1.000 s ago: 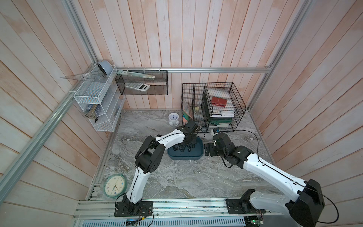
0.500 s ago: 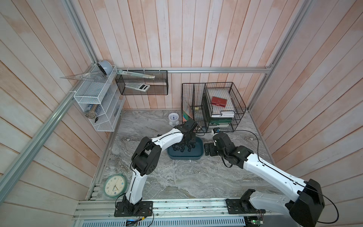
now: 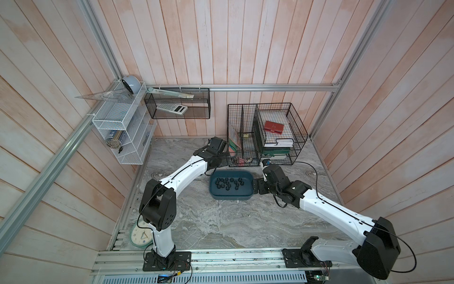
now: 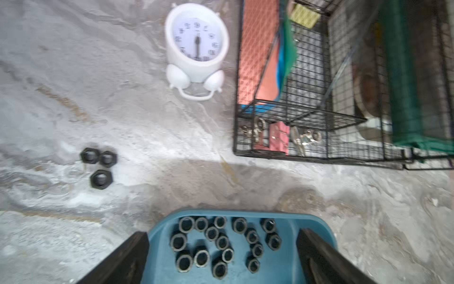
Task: Put the nuts on the desktop into the storage box
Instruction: Pick up the nut from the center of the board.
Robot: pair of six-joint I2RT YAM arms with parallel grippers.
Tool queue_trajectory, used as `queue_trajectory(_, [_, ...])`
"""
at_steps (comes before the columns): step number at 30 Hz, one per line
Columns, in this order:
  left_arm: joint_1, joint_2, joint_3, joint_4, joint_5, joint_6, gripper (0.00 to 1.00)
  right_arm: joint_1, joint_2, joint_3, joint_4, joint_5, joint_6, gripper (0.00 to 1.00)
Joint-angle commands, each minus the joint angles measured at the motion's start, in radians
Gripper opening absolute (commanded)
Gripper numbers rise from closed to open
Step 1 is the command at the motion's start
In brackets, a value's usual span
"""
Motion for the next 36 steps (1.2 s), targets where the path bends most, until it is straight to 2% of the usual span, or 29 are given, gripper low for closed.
queue_trajectory(1, [0.031, -0.031, -0.032, -0.022, -0.035, 0.013, 1.00, -0.005, 0.023, 0.046, 0.023, -0.024, -0.019, 0.98])
queue_trajectory(12, [0.151, 0.017, -0.054, -0.055, -0.065, 0.001, 1.00, -0.006, 0.072, 0.087, 0.022, -0.034, -0.039, 0.98])
queue_trajectory(25, [0.231, 0.145, -0.001, -0.051, -0.039, 0.016, 1.00, -0.005, 0.100, 0.109, 0.014, -0.005, -0.040, 0.98])
queue_trajectory(28, [0.232, 0.197, 0.050, -0.085, -0.043, 0.022, 0.94, -0.005, 0.109, 0.116, 0.013, 0.000, -0.040, 0.98])
queue_trajectory(30, [0.233, 0.225, 0.073, -0.090, -0.038, 0.033, 0.85, -0.005, 0.116, 0.124, 0.008, 0.003, -0.042, 0.98])
queue_trajectory(36, [0.247, 0.275, 0.096, -0.078, -0.036, 0.040, 0.71, -0.005, 0.118, 0.128, -0.001, 0.012, -0.039, 0.98])
